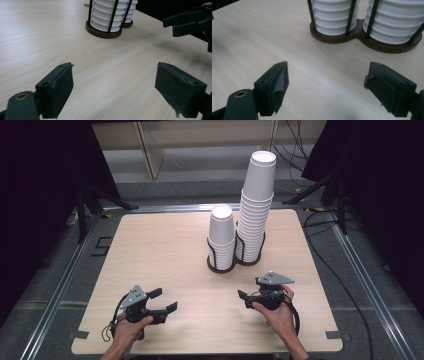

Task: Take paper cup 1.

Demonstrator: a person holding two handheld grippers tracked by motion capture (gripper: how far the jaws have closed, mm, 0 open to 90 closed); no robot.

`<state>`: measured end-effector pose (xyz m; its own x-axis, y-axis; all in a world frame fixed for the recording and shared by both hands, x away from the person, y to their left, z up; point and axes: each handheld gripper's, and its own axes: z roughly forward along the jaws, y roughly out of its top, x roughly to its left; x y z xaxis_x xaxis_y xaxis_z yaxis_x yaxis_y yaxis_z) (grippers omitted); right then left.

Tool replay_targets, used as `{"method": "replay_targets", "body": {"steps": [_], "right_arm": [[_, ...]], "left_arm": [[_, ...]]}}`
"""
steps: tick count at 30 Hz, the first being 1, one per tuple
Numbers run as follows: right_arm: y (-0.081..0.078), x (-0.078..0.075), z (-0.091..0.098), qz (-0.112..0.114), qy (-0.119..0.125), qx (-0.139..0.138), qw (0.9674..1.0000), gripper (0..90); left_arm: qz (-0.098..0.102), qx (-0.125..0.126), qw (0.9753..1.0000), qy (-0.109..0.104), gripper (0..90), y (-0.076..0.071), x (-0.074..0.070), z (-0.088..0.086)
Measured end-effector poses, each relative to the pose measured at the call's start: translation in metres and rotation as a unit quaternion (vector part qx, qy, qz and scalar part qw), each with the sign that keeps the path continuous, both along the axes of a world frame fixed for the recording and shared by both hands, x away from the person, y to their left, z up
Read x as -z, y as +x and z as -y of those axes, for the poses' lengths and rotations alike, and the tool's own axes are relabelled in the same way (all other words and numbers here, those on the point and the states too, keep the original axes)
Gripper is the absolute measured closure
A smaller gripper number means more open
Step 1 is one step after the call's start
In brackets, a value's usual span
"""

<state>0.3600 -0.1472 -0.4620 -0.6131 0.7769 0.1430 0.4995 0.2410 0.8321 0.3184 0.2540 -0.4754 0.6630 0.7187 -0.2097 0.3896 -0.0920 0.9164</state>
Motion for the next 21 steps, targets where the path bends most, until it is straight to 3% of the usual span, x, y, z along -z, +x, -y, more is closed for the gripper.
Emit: {"method": "replay_targets", "body": {"steps": [4, 7, 8, 11, 12, 14, 15, 20, 21], "right_arm": [[0.001, 0.0, 0.001, 0.01, -0.007, -0.001, 0.9999, 19.0], [0.001, 0.0, 0.001, 0.01, 0.001, 0.0, 0.9999, 19.1], [0.003, -0.001, 0.001, 0.023, -0.014, -0.001, 0.9996, 19.0], [0.0, -0.005, -0.003, 0.011, -0.002, 0.001, 0.9999, 18.6], [0.003, -0.006, -0.004, 0.022, -0.007, -0.012, 0.9997, 18.5], [0.003, -0.008, -0.006, 0.027, -0.011, -0.012, 0.9995, 18.5], [0.003, -0.01, -0.009, 0.03, 0.003, -0.017, 0.9994, 18.5], [0.004, -0.019, -0.015, 0.035, -0.001, -0.018, 0.9992, 18.7], [0.006, -0.024, -0.015, 0.048, -0.004, -0.02, 0.9986, 18.7]], "left_arm": [[-0.001, -0.002, 1.0, 0.0, 14.2, 0.0, -0.001, 0.0], [-0.003, -0.006, 1.0, 0.005, 14.2, -0.001, -0.002, -0.001], [-0.002, -0.006, 1.0, 0.005, 14.2, 0.0, -0.002, -0.001], [0.002, -0.007, 1.0, 0.001, 14.2, 0.001, -0.001, -0.001], [0.001, -0.008, 1.0, 0.001, 14.2, 0.001, -0.001, -0.001], [0.003, -0.009, 1.0, 0.001, 14.3, 0.001, -0.001, -0.001], [0.003, -0.01, 0.9999, 0.001, 14.2, 0.0, -0.002, -0.001], [0.005, -0.009, 0.9999, 0.004, 14.3, 0.001, -0.002, -0.001], [0.007, -0.01, 0.9999, 0.003, 14.2, 0.002, -0.002, -0.001]]}}
